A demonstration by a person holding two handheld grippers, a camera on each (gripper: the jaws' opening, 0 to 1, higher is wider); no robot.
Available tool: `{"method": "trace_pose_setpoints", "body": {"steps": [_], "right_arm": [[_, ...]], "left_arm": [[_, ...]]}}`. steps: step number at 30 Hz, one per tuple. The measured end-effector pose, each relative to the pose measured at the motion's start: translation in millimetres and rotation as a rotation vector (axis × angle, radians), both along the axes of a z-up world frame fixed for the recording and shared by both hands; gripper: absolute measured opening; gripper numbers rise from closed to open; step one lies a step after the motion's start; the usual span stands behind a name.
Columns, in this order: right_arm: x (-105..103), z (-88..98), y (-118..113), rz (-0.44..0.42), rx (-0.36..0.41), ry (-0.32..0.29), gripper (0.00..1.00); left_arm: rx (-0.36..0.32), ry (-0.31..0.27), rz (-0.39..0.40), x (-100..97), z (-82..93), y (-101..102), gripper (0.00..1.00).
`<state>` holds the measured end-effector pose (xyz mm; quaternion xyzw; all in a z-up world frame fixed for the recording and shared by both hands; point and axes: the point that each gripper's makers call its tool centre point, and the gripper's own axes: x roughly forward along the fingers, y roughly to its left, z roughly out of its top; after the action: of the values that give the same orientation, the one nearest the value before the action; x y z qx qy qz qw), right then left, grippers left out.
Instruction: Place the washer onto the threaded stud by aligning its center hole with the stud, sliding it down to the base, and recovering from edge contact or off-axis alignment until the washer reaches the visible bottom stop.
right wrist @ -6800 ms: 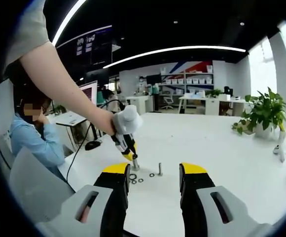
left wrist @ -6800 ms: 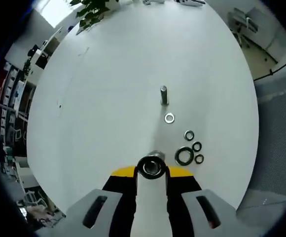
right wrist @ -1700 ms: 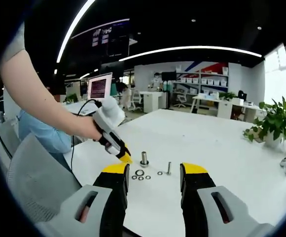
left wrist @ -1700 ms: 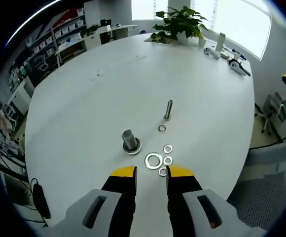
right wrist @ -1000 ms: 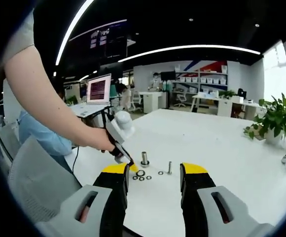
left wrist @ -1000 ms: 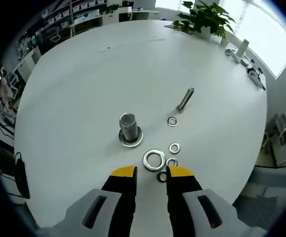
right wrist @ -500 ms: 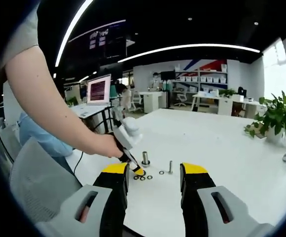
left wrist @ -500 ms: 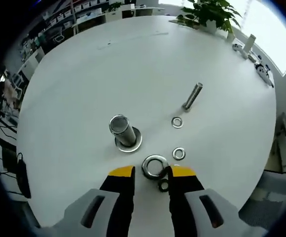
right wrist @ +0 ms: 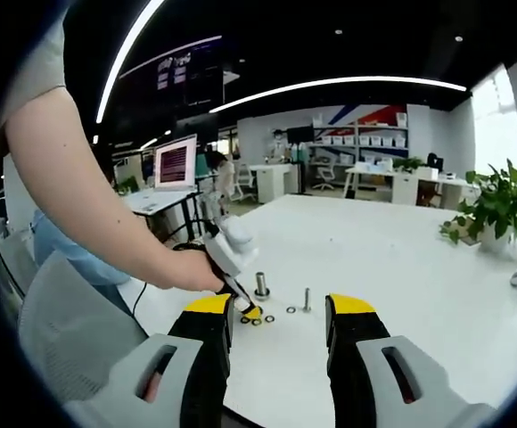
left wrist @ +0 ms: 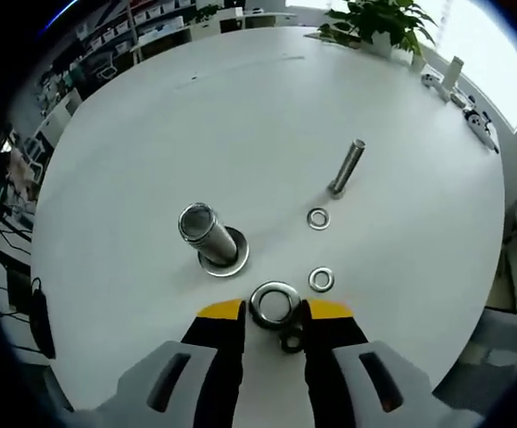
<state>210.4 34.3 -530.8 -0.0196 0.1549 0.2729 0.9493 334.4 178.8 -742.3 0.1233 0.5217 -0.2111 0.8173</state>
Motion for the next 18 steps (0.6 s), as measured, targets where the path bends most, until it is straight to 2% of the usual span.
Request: {"method": "trace_pose_setpoints", "body": {"steps": [9, 11, 18], "right_arm": [[0.1, -0.3, -0.3, -0.002, -0.002, 0.001, 0.44], [0.2, -0.5, -0.4, -0.003, -0.003, 0.002, 0.44], [0.6, -1.0, -0.8, -0.006, -0.004, 0.004, 0.44]], "left_arm": [[0.021, 0.009, -0.012, 0.5, 0.2, 7.3, 0.21], [0.044, 0.010, -0.036, 0.3, 0.3, 10.2, 0.21], [0.050, 0.017, -0.073, 1.4, 1.2, 8.9, 0.21]]}}
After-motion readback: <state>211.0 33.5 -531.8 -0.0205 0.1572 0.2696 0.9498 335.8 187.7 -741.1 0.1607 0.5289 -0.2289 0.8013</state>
